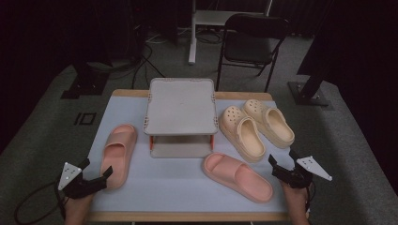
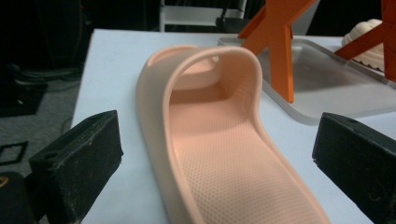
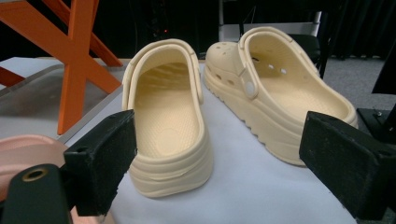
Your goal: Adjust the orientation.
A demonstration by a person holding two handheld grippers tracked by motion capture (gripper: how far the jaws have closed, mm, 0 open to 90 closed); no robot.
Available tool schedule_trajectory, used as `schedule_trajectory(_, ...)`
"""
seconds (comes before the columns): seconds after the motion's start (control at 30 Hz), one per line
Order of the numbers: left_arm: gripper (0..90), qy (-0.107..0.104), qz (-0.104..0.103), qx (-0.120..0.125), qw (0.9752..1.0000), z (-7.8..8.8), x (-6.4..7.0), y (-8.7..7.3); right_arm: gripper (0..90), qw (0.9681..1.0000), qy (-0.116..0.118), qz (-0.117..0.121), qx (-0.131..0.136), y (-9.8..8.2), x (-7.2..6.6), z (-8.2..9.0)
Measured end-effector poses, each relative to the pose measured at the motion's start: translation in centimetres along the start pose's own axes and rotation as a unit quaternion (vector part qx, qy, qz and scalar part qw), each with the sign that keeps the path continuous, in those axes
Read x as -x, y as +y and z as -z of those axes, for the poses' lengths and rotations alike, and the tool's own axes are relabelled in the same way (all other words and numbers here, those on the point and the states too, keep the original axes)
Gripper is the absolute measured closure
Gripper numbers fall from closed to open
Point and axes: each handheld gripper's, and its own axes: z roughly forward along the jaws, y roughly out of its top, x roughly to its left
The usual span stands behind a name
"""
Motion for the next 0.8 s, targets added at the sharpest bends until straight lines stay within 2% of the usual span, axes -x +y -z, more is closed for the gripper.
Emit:
schedule_trajectory(0.07,1.6,-0.005,0.006,-0.012,0.9999,-0.5,-0.8,0.0,11.3,1.0,0.004,-0.006,-0.001,0.0,0.0,0.0)
schedule_trajectory(0.23,1.6,-0.007,0.013,-0.025,0.9996,-1.1,-1.4,0.1,11.4,1.0,0.003,-0.007,-0.002,0.1,-0.1,0.0)
schedule_trajectory(0.3,1.6,-0.01,0.007,-0.03,0.9995,-1.6,-1.6,0.5,11.3,1.0,0.001,0.001,-0.006,0.0,-0.3,-0.2)
schedule_trajectory(0.37,1.6,-0.009,0.009,-0.031,0.9994,-1.8,-1.7,0.6,11.3,1.0,0.003,0.001,-0.008,0.0,-0.3,-0.2)
schedule_trajectory(0.47,1.6,-0.006,0.002,-0.036,0.9993,-2.2,-2.0,0.8,11.3,0.9999,0.003,0.0,-0.01,-0.1,-0.4,-0.3)
schedule_trajectory(0.67,1.7,-0.007,0.01,-0.04,0.9991,-2.9,-2.8,1.1,11.3,0.9999,0.007,-0.005,-0.01,-0.2,-0.3,-0.3)
schedule_trajectory(0.8,1.7,-0.008,0.004,-0.047,0.9988,-3.6,-3.0,1.5,11.3,0.9998,0.015,-0.005,-0.013,-0.3,-0.3,-0.4)
